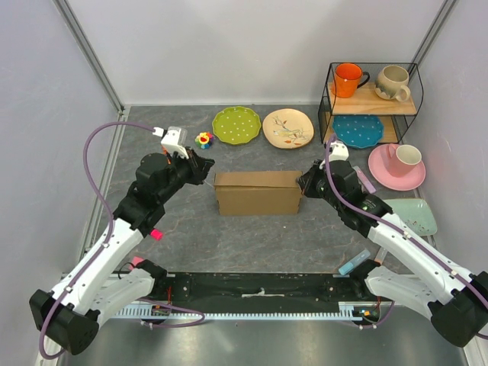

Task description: Fold the paper box

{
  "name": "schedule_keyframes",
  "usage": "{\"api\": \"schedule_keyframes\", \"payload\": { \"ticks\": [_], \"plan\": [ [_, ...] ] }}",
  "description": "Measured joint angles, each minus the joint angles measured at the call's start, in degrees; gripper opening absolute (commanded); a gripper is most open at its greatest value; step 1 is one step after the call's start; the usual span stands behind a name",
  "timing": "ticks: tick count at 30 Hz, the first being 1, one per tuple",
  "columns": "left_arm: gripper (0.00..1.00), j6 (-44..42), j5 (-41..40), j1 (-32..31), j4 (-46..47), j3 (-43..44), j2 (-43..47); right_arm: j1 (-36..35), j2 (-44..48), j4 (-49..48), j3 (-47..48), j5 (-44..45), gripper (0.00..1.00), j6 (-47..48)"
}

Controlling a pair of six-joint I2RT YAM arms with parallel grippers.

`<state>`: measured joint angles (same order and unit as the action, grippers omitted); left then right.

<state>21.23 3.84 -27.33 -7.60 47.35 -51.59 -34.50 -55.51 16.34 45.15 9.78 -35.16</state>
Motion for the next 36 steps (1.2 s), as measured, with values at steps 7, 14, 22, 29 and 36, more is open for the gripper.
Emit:
{"api": "schedule_keyframes", "payload": {
  "ticks": [7, 14, 22, 29, 36],
  "plan": [
    [0.1, 1.5, 1.7, 0.0, 0.7, -2.1, 0.8, 0.0, 0.0, 0.0, 0.0, 0.0, 0.0, 0.0],
    [0.06, 4.5, 4.9, 0.2, 2.5, -11.8, 3.3, 0.0, -0.1, 0.0, 0.0, 0.0, 0.0, 0.0],
    [0.11, 4.5, 3.7, 0.2, -1.9, -4.8, 5.1, 0.0, -0.5, -0.5, 0.0, 0.1, 0.0, 0.2],
    [0.13, 8.3, 8.1, 0.3, 7.2, -6.4, 6.0, 0.0, -0.5, -1.2, -0.4, 0.0, 0.0, 0.2],
    [0.13, 15.9, 14.4, 0.3, 18.6, -18.4, -0.3, 0.2, -0.5, -1.9, -0.5, -0.8, 0.0, 0.1]
  ]
}}
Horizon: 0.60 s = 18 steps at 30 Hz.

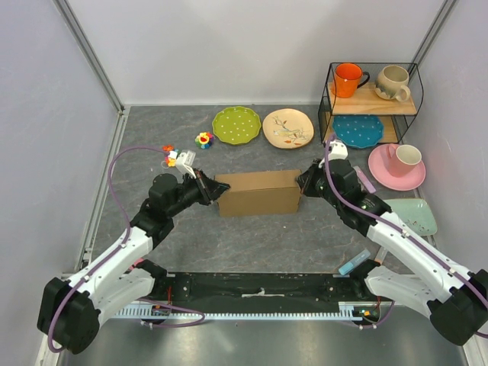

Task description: Fold the paper box

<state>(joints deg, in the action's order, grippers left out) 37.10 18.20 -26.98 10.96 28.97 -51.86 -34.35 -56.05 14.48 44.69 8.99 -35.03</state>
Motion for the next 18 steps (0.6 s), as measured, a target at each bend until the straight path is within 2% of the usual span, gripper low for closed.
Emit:
{"api": "schedule_keyframes", "payload": {
  "ticks": [10, 13, 18],
  "plan": [
    [0.13, 0.4, 0.0, -0.1, 1.4, -0.9, 0.0, -0.2, -3.1, -0.2, 4.3, -6.4, 0.0, -1.5],
    [0.12, 0.4, 0.0, -0.1, 1.5, -0.9, -0.1, -0.2, -3.0, -0.8, 1.6, -6.3, 0.0, -1.6],
    [0.12, 0.3, 0.2, -0.2, 1.2, -1.2, 0.6, -0.1, 1.2, -8.0, -5.6, -6.5, 0.0, -3.5]
  ]
}}
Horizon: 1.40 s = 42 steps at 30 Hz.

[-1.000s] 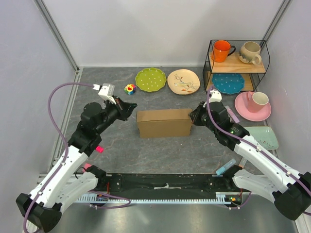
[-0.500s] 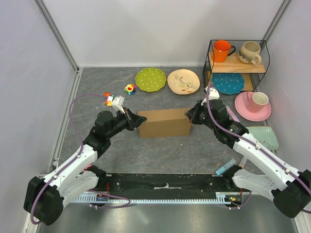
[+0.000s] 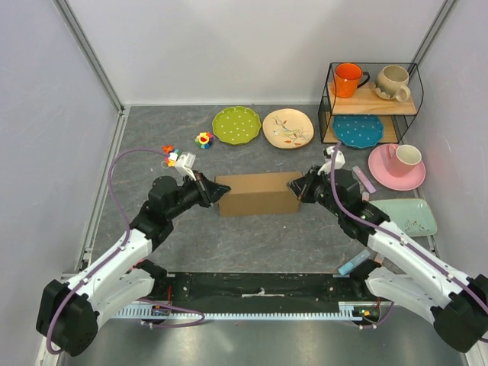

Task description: Fold the paper box

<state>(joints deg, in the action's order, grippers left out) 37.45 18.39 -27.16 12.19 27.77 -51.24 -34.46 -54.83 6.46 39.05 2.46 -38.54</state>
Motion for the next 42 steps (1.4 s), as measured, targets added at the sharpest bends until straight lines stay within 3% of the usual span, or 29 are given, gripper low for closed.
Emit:
{"api": "schedule_keyframes", "payload": {
  "ticks": [8, 13, 18, 24, 26, 32, 36, 42],
  "plan": [
    [0.16, 0.0, -0.9, -3.5, -4.4, -4.9, 10.3, -0.9, 14.3, -6.5, -13.3, -3.6, 0.01, -5.9],
    [0.31, 0.1, -3.5, -4.1, -12.2, -7.1, 20.3, -1.3, 23.9, -0.7, -17.6, -5.6, 0.18, -7.4],
    [0.36, 0.7, -7.0, -4.0, -16.6, -7.5, 27.5, -1.0, 29.3, 10.1, -18.1, -4.4, 0.35, -7.0],
    [0.38, 1.9, -8.9, -4.1, -18.7, -7.5, 26.4, -1.0, 30.4, 14.4, -15.6, -1.0, 0.55, -6.2],
    [0.42, 3.1, -9.3, -4.1, -19.5, -7.5, 25.0, -1.0, 29.6, 15.5, -15.1, 1.6, 0.63, -6.0],
    [0.51, 8.4, -8.7, -4.0, -14.6, -12.4, 19.8, -1.0, 18.6, 15.5, -15.0, 6.8, 0.73, -5.3],
    [0.51, 11.6, -7.6, -4.1, -9.2, -16.7, 13.5, -1.0, 11.5, 12.4, -15.4, 8.7, 0.74, -4.7],
    [0.5, 12.6, -5.6, -4.1, -1.0, -15.8, 0.0, -1.0, 1.8, 5.5, -15.7, 9.2, 0.72, -3.9]
  ]
}}
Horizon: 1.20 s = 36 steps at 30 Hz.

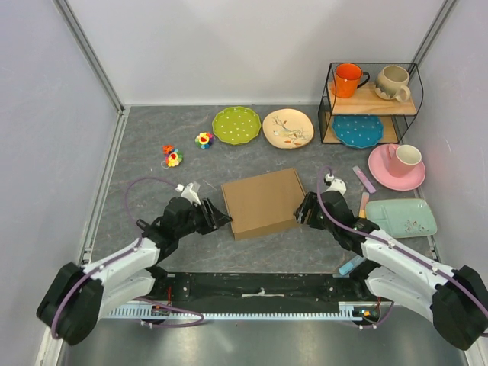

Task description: Fold the paper box

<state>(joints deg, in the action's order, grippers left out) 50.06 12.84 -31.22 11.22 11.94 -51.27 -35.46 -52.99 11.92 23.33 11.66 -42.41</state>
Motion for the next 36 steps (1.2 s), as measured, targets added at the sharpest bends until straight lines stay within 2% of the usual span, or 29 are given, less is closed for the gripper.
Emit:
{"api": "schedule_keyframes", "payload": {
  "ticks": [3, 6, 16, 21, 26, 28, 33, 36],
  "plan": [
    [0.5, 0.3, 1.3, 0.0, 3.4, 1.5, -6.9, 0.1, -1.0, -4.1, -1.1, -1.4, 0.71, -0.3],
    [0.5, 0.3, 1.2, 0.0, 5.0, 2.6, -9.9, 0.1, -1.0, -7.0, -2.6, -2.8, 0.7, -1.2],
    [0.48, -1.9, -2.6, 2.8, 2.0, 8.3, -12.6, 0.5, -0.5, -12.2, -5.4, -6.0, 0.66, -4.2],
    [0.51, -3.5, -3.3, 4.2, 0.7, 11.3, -14.2, 0.4, -0.5, -13.1, -6.1, -8.1, 0.7, -4.9],
    [0.6, -4.6, -3.7, 4.9, -1.4, 14.3, -15.1, 0.2, 0.0, -9.9, -6.1, -8.3, 0.76, -4.8],
    [0.71, -5.2, -4.2, 5.2, -3.7, 15.7, -15.0, 0.2, 0.9, -6.8, -5.5, -7.0, 0.79, -4.5],
    [0.74, -8.3, -9.9, 5.3, -13.5, 18.9, -10.3, 0.2, 4.3, 3.1, 1.2, -2.2, 0.84, -2.6],
    [0.79, -10.4, -16.3, 5.3, -20.7, 21.3, -3.2, 0.2, 7.8, 8.1, 7.8, 2.1, 0.86, -0.1]
  ]
}}
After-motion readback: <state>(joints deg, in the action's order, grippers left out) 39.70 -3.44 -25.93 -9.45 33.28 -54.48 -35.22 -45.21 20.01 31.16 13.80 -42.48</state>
